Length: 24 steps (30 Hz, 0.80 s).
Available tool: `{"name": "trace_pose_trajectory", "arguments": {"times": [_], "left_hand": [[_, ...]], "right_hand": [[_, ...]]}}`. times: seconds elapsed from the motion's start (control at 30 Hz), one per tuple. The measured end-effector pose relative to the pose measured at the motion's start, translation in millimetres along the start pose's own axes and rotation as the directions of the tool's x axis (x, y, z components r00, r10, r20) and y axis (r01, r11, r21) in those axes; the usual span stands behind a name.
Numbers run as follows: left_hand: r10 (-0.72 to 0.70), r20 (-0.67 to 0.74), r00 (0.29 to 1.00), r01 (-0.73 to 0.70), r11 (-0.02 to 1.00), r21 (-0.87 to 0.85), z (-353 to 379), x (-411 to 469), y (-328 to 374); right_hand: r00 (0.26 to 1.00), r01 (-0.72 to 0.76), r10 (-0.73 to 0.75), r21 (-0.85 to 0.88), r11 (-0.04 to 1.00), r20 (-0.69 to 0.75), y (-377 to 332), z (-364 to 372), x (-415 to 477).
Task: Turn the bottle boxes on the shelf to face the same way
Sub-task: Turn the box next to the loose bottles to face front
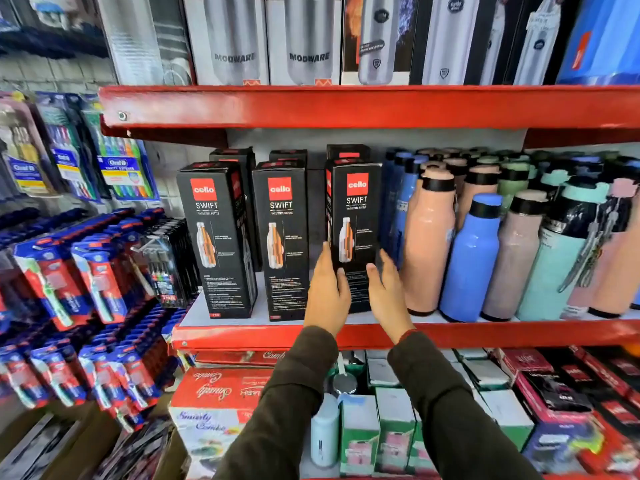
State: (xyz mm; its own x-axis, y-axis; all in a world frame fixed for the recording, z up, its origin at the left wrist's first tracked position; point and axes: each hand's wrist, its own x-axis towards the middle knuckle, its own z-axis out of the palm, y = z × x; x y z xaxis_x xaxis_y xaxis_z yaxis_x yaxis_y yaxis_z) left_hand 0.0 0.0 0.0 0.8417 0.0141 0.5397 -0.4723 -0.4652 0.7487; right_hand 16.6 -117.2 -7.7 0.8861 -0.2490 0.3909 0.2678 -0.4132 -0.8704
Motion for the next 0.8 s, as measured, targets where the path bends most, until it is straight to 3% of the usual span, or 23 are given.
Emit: {"name": "trace_pose_trajectory", "arguments": {"times": [0.2, 0.33, 0.63, 0.8], "left_hand": [[-0.176, -0.009, 0.984, 0.176, 0.984, 0.006, 15.2, 6.2, -15.2], [-0.185, -0.079, 0.979, 0.186, 0.983, 0.001, 16.6, 7.8, -17.6], [-0.161, -0.085, 0.983, 0.158, 0.987, -0.041, 11.3, 8.2, -20.5], [-0.139, -0.090, 0.986, 0.124, 0.981, -0.148, 6.0, 9.6, -18.8]], "right_hand": [[0.994, -0.093, 0.091, 0.047, 0.995, 0.053, 17.4, 1.6, 2.9], [0.997, -0.062, 0.060, 0.033, 0.998, 0.051, 28.1, 4.9, 5.6], [0.998, -0.019, 0.025, 0.094, 0.995, -0.061, 23.8, 0.5, -2.2], [0.998, 0.055, -0.052, 0.105, 0.993, -0.034, 22.2, -7.7, -7.9]]}}
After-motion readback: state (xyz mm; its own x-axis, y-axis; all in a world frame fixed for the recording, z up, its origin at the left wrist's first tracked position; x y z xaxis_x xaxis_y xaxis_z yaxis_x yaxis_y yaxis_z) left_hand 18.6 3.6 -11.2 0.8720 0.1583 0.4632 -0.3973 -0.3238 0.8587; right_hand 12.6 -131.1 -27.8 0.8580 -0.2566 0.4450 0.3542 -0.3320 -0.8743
